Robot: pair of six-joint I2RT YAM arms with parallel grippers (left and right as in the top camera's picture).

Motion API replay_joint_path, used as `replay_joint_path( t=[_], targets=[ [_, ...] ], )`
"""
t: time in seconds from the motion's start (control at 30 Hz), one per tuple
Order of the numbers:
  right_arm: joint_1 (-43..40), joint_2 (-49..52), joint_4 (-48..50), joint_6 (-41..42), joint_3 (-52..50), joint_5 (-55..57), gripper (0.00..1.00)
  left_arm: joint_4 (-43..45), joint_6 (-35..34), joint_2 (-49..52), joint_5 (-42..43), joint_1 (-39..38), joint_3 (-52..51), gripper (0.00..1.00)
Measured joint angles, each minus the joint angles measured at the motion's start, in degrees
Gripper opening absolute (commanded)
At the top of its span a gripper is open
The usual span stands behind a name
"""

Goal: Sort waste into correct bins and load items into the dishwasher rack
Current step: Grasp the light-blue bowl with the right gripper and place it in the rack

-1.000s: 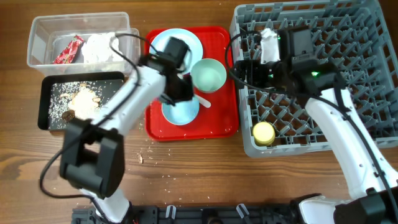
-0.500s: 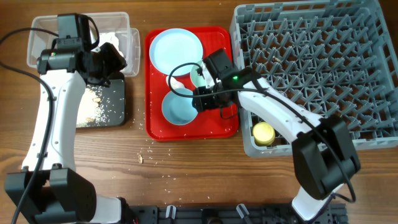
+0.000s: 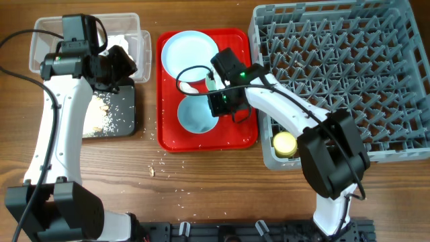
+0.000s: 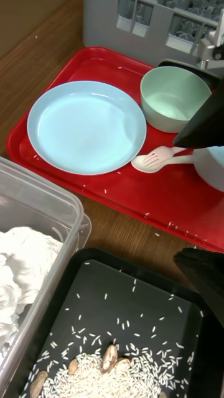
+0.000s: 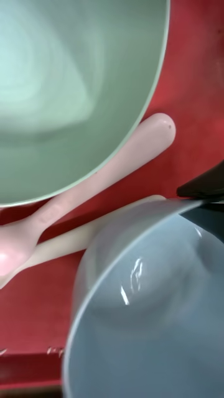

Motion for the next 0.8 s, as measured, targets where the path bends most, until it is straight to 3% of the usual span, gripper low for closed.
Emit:
replay_joint_path(
  t=[0.13,0.3,0.4,0.47,0.57,0.67,0.8],
  targets=[
    [0.0,-2.3,-5.4,-0.2,1.4,1.3,0.04,0.0,0.0,0.0,0.0,0.0,0.0,0.53],
    [-0.4,-19.5,-6.5,-0.7,1.8,14.9,0.04,0.6,0.0,0.0,0.0,0.0,0.0,0.53],
    [-3.4,-26.8,-0.9,-0.2,3.1,35.0,0.04,1.7,0.0,0.0,0.0,0.0,0.0,0.53],
    [-6.3,-26.2,5.2,-0.2,3.1,47.8,0.04,2.3,0.0,0.0,0.0,0.0,0.0,0.53],
    [-11.0,-21.1,16.3,-4.0,2.8,58.4,0.04,2.8,0.0,0.0,0.0,0.0,0.0,0.54],
    [-13.3,-12.4,33.4,-17.1,2.6,68.7,0.04,3.1,0.0,0.0,0.0,0.0,0.0,0.53],
    [-13.5,1.7,63.9,-50.0,2.1,80.1,0.04,4.0,0.0,0.0,0.0,0.0,0.0,0.53]
  ],
)
